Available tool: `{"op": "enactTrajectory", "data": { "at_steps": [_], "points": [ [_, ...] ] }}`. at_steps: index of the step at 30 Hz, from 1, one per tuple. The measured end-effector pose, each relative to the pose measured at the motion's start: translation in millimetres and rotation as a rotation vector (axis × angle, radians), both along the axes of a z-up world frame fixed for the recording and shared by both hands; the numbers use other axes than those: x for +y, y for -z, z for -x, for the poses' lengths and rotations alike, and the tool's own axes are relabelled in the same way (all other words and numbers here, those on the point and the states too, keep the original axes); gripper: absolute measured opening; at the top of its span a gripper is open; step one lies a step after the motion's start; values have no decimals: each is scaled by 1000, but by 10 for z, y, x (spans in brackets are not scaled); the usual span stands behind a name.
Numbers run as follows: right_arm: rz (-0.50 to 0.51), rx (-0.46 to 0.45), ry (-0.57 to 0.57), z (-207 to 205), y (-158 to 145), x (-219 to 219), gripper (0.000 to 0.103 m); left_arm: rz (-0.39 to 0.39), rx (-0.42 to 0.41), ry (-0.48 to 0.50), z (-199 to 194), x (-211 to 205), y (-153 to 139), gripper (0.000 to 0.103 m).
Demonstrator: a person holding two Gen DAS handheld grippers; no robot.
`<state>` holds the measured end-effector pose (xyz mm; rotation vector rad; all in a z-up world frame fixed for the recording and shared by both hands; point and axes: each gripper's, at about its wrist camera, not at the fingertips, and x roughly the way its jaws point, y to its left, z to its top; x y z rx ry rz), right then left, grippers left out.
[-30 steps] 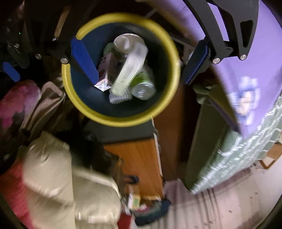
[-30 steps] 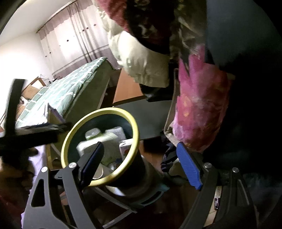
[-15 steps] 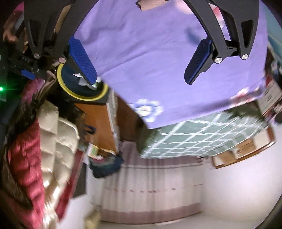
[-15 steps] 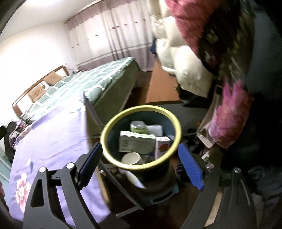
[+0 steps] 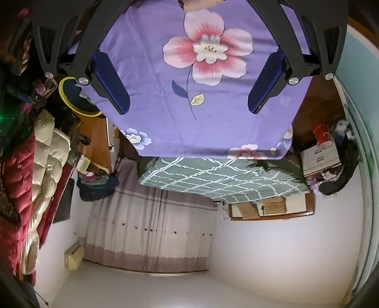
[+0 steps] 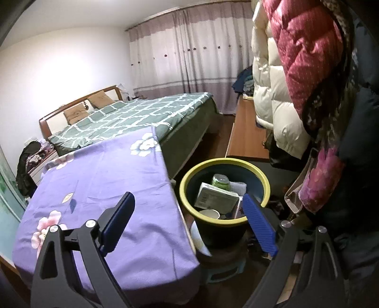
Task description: Collect trash
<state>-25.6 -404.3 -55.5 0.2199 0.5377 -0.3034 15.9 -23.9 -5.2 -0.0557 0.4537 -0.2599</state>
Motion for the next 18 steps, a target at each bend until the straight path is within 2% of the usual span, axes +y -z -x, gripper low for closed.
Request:
{"op": "enactTrajectory", "data": {
  "at_steps": [8, 18],
  "points": [
    [29, -39, -16, 123, -93, 152, 90, -2, -13, -64, 205, 108, -5, 98],
    [49, -12, -44, 25, -51, 269, 91, 4, -10, -88, 194, 175, 3, 98]
  ]
}}
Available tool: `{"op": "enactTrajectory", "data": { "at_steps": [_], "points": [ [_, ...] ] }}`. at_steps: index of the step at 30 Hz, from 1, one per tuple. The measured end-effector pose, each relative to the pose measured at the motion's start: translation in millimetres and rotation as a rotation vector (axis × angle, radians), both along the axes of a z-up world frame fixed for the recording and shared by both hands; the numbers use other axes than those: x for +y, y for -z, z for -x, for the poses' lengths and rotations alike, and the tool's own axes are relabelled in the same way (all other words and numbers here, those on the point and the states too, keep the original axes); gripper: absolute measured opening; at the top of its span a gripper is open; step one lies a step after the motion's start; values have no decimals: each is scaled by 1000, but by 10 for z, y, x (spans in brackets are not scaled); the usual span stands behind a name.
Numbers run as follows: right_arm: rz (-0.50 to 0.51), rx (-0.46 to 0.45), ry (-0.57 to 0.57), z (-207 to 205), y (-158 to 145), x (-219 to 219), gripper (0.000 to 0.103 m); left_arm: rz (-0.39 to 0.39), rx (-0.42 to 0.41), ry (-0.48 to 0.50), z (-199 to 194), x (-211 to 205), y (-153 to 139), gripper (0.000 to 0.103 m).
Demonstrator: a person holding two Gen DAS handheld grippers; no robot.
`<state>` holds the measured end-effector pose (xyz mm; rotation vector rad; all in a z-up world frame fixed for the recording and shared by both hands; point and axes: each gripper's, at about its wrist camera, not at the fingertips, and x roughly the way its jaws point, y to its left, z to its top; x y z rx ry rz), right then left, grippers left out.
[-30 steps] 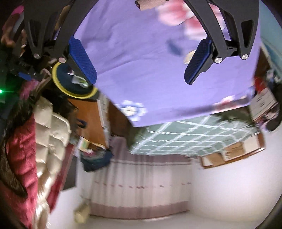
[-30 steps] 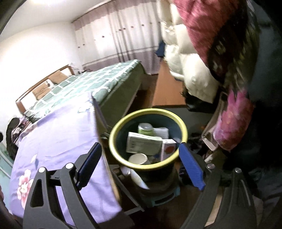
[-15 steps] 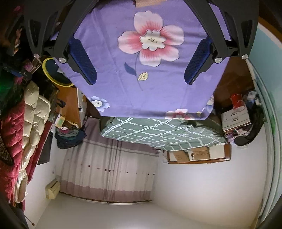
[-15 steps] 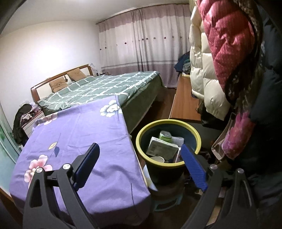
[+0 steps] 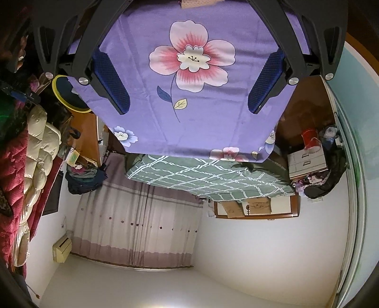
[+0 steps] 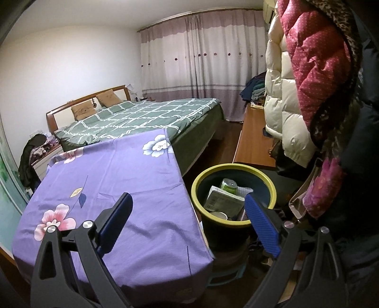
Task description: Collect trash
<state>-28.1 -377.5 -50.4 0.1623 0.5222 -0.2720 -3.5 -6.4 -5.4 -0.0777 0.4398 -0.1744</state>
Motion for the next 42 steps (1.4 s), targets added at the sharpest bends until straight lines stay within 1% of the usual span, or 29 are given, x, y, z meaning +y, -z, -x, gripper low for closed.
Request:
{"op": "enactTrajectory", "data": {
  "at_steps": [19, 28, 42],
  "points": [
    [-16, 8, -13, -50, 34, 2, 91, -19, 15, -10, -27, -24, 56, 98],
    [-22, 10, -15, -64, 54, -19, 91, -32, 33, 1, -67, -71, 109, 98],
    [-27, 16, -20, -79, 83, 46, 91, -31, 38, 3, -80, -72, 151, 98]
  ]
}}
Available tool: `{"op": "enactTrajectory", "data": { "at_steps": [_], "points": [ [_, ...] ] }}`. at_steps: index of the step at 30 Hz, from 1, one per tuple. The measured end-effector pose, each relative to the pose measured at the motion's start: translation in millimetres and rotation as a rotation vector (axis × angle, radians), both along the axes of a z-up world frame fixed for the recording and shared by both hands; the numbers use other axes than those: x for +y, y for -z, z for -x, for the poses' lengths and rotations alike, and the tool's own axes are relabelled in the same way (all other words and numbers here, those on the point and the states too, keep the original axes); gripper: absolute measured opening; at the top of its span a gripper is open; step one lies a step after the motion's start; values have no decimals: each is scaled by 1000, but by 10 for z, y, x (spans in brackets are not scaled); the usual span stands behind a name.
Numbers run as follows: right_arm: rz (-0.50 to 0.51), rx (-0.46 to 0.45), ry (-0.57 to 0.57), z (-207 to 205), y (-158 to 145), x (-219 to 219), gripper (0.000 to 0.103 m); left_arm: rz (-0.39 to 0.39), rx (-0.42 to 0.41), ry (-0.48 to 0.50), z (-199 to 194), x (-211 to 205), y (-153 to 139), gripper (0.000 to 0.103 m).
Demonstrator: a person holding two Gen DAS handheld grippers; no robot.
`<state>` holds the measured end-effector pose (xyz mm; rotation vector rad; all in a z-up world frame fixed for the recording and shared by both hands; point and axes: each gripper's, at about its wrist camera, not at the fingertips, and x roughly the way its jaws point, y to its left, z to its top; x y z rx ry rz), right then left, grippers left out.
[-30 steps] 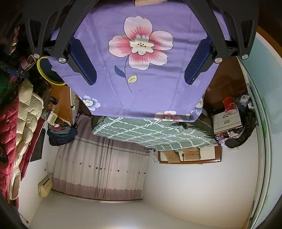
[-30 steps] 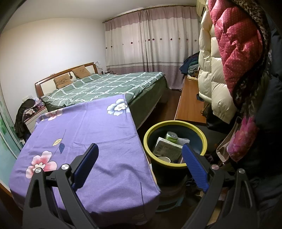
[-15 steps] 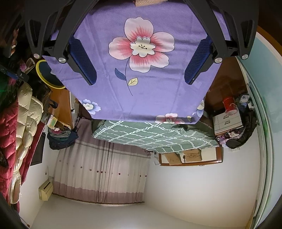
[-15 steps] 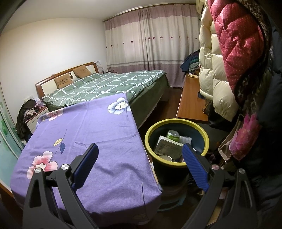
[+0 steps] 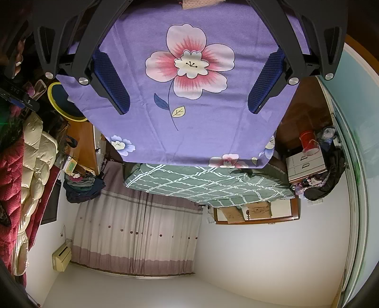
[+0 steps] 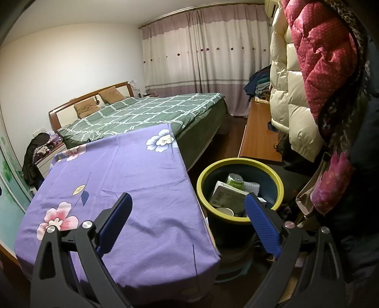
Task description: Collect trash
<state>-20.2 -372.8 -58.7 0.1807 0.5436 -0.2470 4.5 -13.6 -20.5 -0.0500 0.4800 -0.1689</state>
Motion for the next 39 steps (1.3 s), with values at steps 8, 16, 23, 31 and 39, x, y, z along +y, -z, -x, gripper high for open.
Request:
{"op": "enactTrajectory", "data": {
  "at_steps": [8, 16, 23, 31, 39],
  "points": [
    [-2, 1, 0, -5, 4, 2, 91, -1, 5, 3, -7, 3, 39, 98],
    [-1, 2, 1, -10, 3, 10, 91, -2, 6, 5, -7, 9, 48, 98],
    [-3, 3, 1, -13, 4, 14, 91, -3, 6, 5, -4, 8, 46, 98],
    [-2, 3, 1, -14, 1, 10, 91, -9, 8, 8, -13, 14, 61, 98],
    [-3, 3, 1, -15, -2, 8, 91, -17, 8, 4, -24, 23, 75, 98]
  ]
}}
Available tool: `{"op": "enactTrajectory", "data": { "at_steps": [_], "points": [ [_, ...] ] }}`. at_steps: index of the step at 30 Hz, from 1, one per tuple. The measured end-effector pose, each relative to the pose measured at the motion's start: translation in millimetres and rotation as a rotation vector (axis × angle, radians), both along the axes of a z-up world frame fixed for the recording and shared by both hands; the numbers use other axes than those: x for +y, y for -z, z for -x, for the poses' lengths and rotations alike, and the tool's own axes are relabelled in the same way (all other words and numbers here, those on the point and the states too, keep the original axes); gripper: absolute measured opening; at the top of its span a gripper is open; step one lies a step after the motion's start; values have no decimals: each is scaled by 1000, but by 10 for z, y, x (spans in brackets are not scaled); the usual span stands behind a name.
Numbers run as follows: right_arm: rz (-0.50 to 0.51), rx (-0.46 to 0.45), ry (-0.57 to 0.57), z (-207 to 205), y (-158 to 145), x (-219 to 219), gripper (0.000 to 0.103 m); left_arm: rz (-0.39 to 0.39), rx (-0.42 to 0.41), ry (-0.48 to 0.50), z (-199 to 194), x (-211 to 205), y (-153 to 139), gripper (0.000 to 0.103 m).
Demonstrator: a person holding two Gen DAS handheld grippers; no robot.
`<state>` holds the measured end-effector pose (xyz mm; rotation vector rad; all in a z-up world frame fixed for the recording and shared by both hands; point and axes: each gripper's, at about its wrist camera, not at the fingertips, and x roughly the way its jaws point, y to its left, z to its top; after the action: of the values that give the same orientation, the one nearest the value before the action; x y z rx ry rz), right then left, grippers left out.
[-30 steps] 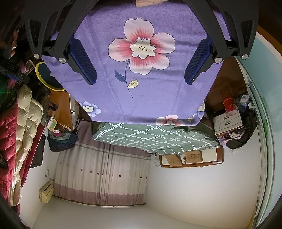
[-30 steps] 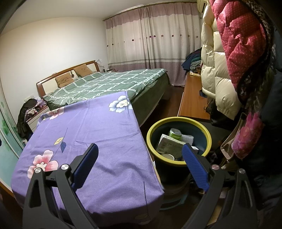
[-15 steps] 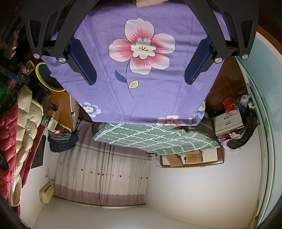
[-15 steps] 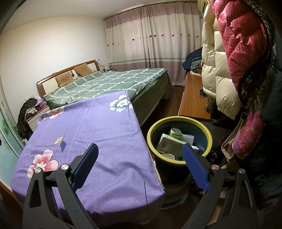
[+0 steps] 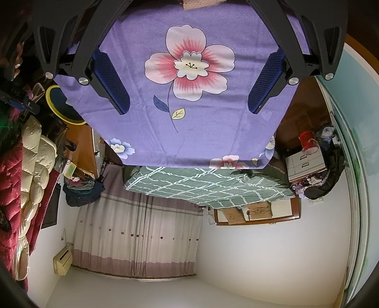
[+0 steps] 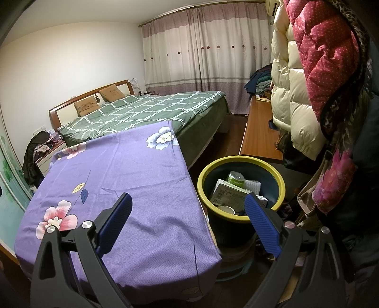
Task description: Collect trash
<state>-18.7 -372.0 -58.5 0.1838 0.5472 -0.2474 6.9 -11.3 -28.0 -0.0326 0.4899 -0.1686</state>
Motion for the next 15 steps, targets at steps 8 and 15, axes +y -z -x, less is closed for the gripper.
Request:
{"op": "enactTrajectory", "data": {
  "at_steps": [8, 15],
  "points": [
    [0, 0, -1, -2, -2, -2, 91, -4, 2, 0, -10, -7, 5, 98],
    [0, 1, -1, -2, -3, -5, 91, -5, 10, -3, -29, 16, 43, 98]
  ]
}}
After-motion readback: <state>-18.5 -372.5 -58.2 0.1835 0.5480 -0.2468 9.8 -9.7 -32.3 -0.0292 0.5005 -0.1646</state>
